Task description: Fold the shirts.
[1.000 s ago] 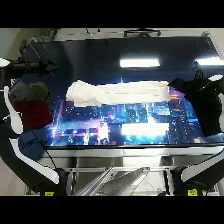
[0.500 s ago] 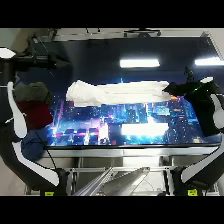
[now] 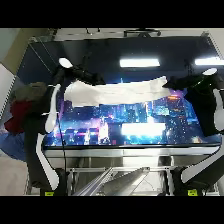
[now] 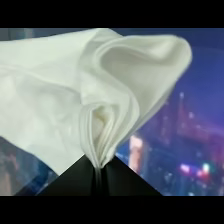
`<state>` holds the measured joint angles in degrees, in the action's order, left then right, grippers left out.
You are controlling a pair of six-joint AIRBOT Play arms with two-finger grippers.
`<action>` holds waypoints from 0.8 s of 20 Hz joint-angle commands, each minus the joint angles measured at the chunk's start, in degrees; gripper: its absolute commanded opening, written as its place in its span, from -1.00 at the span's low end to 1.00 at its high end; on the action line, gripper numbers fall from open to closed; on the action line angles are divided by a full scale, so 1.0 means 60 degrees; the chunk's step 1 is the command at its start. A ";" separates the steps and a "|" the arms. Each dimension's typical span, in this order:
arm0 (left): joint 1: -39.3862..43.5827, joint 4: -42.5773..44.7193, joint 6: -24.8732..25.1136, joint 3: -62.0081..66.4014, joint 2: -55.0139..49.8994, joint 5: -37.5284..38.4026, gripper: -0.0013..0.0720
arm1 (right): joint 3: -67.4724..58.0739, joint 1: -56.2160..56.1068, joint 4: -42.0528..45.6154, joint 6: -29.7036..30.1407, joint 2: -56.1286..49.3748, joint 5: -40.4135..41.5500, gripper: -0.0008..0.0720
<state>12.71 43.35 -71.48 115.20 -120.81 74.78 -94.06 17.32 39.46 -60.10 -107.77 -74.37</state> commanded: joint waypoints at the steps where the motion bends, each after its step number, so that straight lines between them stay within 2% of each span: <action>1: 0.1107 0.0346 -0.0561 0.0007 -0.0699 -0.0812 -0.94 | -0.1100 -0.0011 -0.1300 -0.0401 0.0729 -0.1727 -0.93; 3: 0.1501 0.0331 -0.0936 0.0011 -0.0925 -0.1224 -0.94 | -0.1381 -0.0091 -0.2273 -0.0495 0.1173 -0.2200 -0.93; 6: 0.1938 0.0321 -0.1268 0.0011 -0.1045 -0.1792 -0.94 | -0.1504 -0.0255 -0.2601 -0.0539 0.1701 -0.2452 -0.93; 10: 0.2361 0.0273 -0.1348 0.0011 -0.1045 -0.2579 -0.94 | -0.1512 -0.0302 -0.3016 -0.0561 0.2051 -0.2554 -0.93; 13: 0.2630 0.0273 -0.1344 0.0011 -0.1045 -0.2907 -0.94 | -0.1512 -0.0364 -0.3887 -0.0554 0.2157 -0.2550 -0.93; 16: 0.2754 -0.0015 -0.1337 0.0011 -0.1042 -0.3100 -0.94 | -0.1512 -0.0681 -0.4025 -0.0561 0.2149 -0.2492 -0.93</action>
<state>28.23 44.75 -79.33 115.20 -127.04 58.19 -103.07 14.59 17.87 -63.44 -95.20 -89.34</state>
